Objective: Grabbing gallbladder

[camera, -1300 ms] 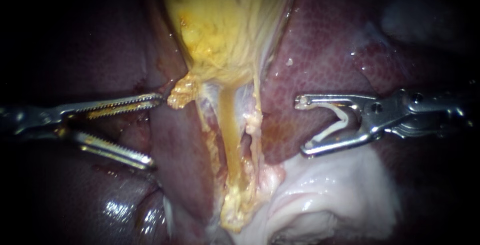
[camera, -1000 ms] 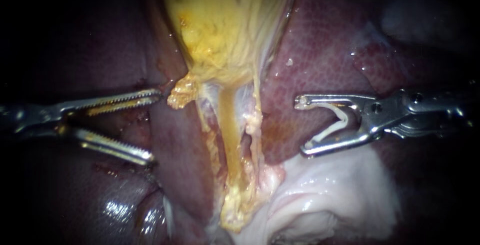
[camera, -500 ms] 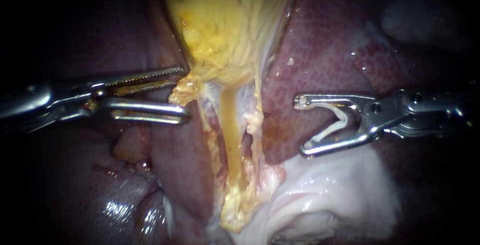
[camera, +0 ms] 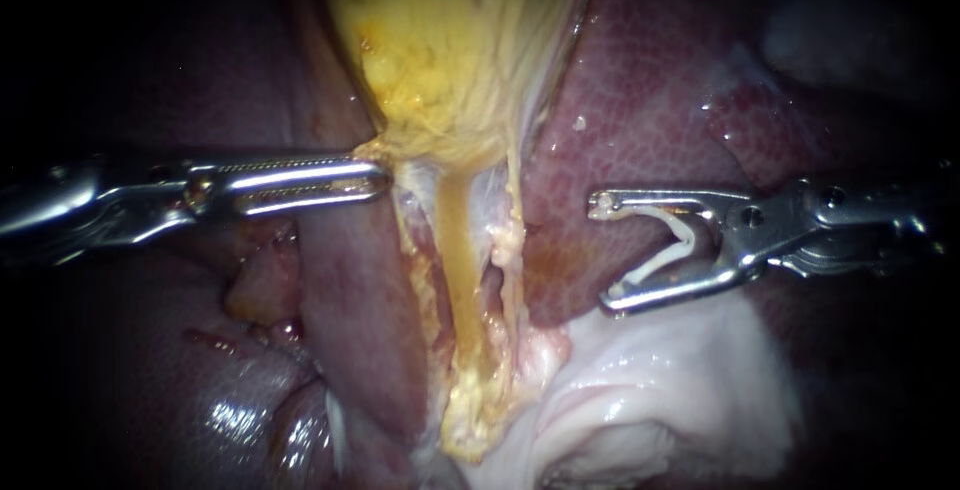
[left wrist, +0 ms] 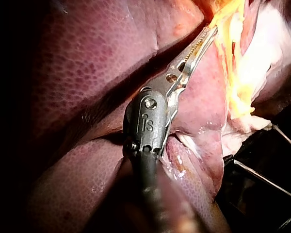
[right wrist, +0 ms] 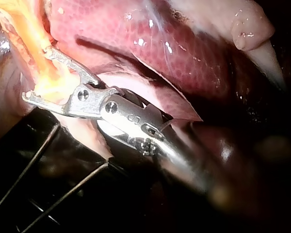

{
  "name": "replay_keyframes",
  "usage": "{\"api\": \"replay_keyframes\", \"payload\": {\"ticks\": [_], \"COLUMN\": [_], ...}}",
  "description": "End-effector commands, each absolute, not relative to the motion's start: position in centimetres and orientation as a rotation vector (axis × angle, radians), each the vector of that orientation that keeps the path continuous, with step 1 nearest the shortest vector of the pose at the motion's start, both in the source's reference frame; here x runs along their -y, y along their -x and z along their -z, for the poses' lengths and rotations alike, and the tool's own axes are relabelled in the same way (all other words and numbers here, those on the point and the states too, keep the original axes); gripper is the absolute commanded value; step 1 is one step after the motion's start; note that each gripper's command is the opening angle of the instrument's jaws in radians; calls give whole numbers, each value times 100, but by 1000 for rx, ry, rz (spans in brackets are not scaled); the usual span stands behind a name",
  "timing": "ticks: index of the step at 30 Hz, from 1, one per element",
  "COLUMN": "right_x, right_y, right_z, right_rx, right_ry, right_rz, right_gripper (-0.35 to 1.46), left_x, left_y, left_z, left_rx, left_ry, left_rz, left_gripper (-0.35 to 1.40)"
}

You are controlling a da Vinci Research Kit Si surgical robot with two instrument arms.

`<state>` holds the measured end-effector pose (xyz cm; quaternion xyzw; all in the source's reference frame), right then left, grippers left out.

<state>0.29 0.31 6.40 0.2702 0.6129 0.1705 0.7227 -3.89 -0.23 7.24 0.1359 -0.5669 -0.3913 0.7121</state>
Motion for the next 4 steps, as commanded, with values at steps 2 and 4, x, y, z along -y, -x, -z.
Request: {"api": "replay_keyframes", "payload": {"ticks": [2, 4], "right_x": [-31, -31], "right_y": [-29, -29], "right_z": [-640, -641], "right_rx": [-1353, -1353], "right_ry": [-596, -596], "right_rz": [-377, -377], "right_gripper": [60, 60], "left_x": [24, 24], "left_y": [389, 388], "left_z": [-723, -722], "left_rx": [1258, 1260], "left_ry": [-304, -303], "left_rz": [866, 867], "left_gripper": [-35, -32]}}
